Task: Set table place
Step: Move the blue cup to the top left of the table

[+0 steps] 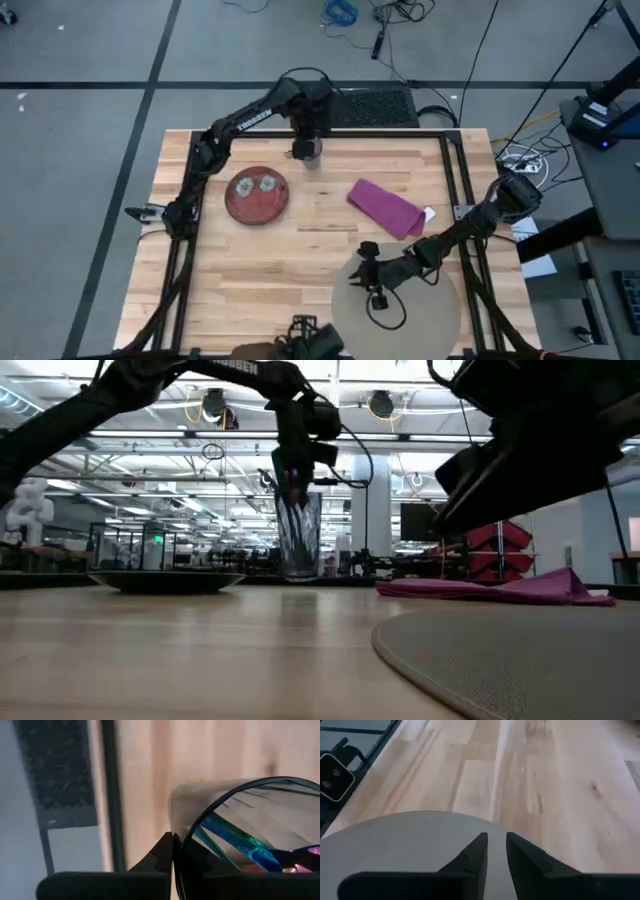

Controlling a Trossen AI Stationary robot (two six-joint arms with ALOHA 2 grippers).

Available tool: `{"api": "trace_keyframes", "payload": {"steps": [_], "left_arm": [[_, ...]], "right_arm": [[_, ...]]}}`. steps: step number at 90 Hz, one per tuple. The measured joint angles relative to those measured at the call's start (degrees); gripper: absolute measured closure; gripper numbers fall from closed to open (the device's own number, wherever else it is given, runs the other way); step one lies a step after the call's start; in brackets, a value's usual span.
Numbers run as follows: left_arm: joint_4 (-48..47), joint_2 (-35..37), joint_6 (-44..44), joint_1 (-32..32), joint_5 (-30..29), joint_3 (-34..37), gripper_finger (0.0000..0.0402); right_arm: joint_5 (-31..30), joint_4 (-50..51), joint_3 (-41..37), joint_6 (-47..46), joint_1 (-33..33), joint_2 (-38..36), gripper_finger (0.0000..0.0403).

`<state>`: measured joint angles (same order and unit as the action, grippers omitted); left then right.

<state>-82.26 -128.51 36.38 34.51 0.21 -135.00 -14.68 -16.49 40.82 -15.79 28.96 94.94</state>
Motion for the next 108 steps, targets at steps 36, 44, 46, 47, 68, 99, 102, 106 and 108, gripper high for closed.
{"api": "trace_keyframes", "payload": {"steps": [36, 44, 46, 47, 68, 99, 102, 106, 108], "left_arm": [[-4.02, 0.06, -2.58, 6.52, -0.86, 0.0, 0.0401], [-5.35, 0.07, -3.57, 7.83, -0.77, 0.0, 0.0401], [-5.78, 0.07, -3.84, 8.11, -0.77, 0.0, 0.0401], [-5.94, 0.07, -4.05, 8.16, -0.77, 0.0, 0.0401], [-8.04, 0.09, -5.11, 10.07, -0.68, 0.0, 0.0401], [-7.73, 0.11, -7.62, 14.51, 1.98, 0.73, 0.0401], [-7.68, 0.11, -8.02, 15.03, 2.64, 1.2, 0.0401], [-7.73, 0.13, -8.53, 15.62, 2.95, 1.91, 0.0401], [-7.75, 0.13, -8.57, 15.87, 2.96, 2.27, 0.0401]], "right_arm": [[0.09, -2.96, 0.04, 2.57, -1.31, 0.0, 0.0344], [0.09, -3.06, 0.04, 2.57, -1.3, 0.0, 0.0344], [0.09, -3.06, 0.04, 2.57, -1.28, 0.02, 0.0344], [0.09, -3.06, 0.04, 2.57, -1.28, 0.01, 0.0344], [0.09, -3.59, 0.04, 2.07, -1.26, 0.0, 0.0344], [0.07, -3.94, 0.04, 1.31, -0.73, 0.01, 0.0344], [0.07, -3.97, 0.04, 1.34, -0.73, 0.0, 0.0344], [0.07, -4.0, 0.04, 1.35, -0.73, 0.0, 0.0344], [0.07, -4.03, 0.04, 1.35, -0.73, 0.0, 0.0344]]}}
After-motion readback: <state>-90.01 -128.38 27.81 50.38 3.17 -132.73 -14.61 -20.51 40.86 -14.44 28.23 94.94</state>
